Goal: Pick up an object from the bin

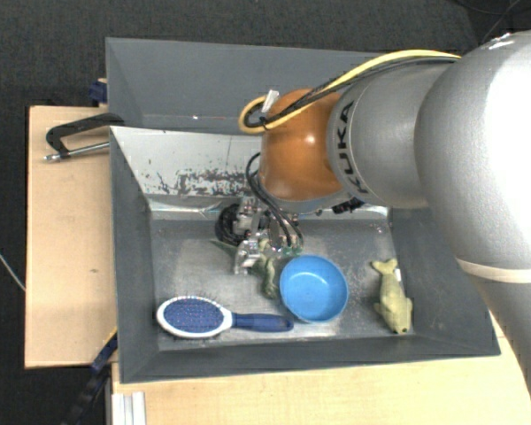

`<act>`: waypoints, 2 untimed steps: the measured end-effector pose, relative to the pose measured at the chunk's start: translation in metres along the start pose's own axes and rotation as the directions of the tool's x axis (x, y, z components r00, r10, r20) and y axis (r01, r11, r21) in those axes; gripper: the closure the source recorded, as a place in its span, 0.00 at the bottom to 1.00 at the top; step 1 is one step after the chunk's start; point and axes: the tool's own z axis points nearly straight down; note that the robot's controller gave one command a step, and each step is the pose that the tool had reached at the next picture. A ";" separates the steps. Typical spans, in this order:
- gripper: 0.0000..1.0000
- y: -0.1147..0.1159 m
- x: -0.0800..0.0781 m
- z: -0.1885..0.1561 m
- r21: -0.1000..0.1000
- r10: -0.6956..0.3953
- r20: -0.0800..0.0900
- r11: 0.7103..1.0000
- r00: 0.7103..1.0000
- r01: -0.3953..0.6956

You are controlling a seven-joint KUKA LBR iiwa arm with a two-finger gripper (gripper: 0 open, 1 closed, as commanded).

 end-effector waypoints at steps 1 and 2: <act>1.00 0.018 -0.008 -0.170 0.000 -0.087 -0.005 0.996 0.996 0.087; 0.00 0.017 -0.006 -0.164 0.001 -0.087 -0.015 0.996 0.996 0.087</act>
Offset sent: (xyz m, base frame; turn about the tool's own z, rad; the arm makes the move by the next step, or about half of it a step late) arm 0.0013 0.0157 0.1632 -0.0865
